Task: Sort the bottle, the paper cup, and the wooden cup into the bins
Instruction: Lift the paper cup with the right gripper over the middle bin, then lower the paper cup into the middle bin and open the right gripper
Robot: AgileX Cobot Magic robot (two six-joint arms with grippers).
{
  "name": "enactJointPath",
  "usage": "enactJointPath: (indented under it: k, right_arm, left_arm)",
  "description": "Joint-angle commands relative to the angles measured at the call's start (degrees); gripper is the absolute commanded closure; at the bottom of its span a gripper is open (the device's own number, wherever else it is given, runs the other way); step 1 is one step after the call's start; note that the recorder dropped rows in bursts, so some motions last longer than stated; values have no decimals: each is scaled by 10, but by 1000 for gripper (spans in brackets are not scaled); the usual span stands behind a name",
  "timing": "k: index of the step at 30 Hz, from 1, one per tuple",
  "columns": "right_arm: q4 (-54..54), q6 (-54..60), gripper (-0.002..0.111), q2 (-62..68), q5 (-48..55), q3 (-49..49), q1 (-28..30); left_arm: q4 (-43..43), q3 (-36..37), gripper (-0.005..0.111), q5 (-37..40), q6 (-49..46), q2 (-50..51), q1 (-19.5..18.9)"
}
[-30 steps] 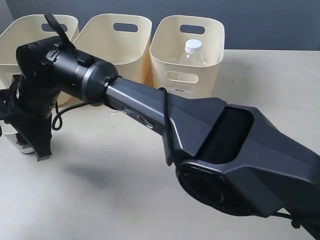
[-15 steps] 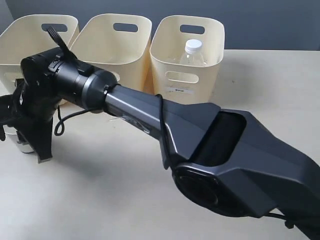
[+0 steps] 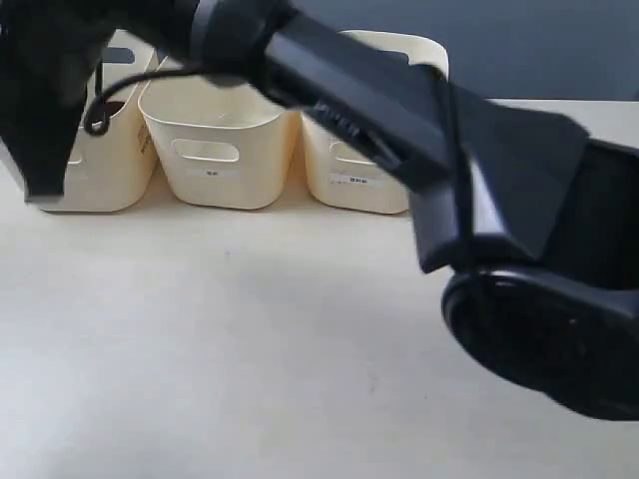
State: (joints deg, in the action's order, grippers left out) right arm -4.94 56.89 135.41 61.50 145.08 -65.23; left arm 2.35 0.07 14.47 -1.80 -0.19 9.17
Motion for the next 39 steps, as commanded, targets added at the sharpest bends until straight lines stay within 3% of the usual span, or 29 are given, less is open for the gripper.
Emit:
enactJointPath:
  k: [1,8,13,23,39]
  right_arm:
    - [-33,-40,109,-50,-18,-2,51]
    - [-70,-144,109,-30,-41,-2,163]
    - [-102,-169,109,22,-65,-2,212]
    - [-116,-182,109,102,-149,-2,230]
    - [-91,-182,109,131,-130,-2,230]
  left_arm:
    - [1,-1,107,-8,2,2,2]
    - [1,-1,107,-8,2,2,2]
    - [1,-1,107,-8,2,2,2]
    - [1,-1,107,-8,2,2,2]
    - [1,-1,107,-8,2,2,2]
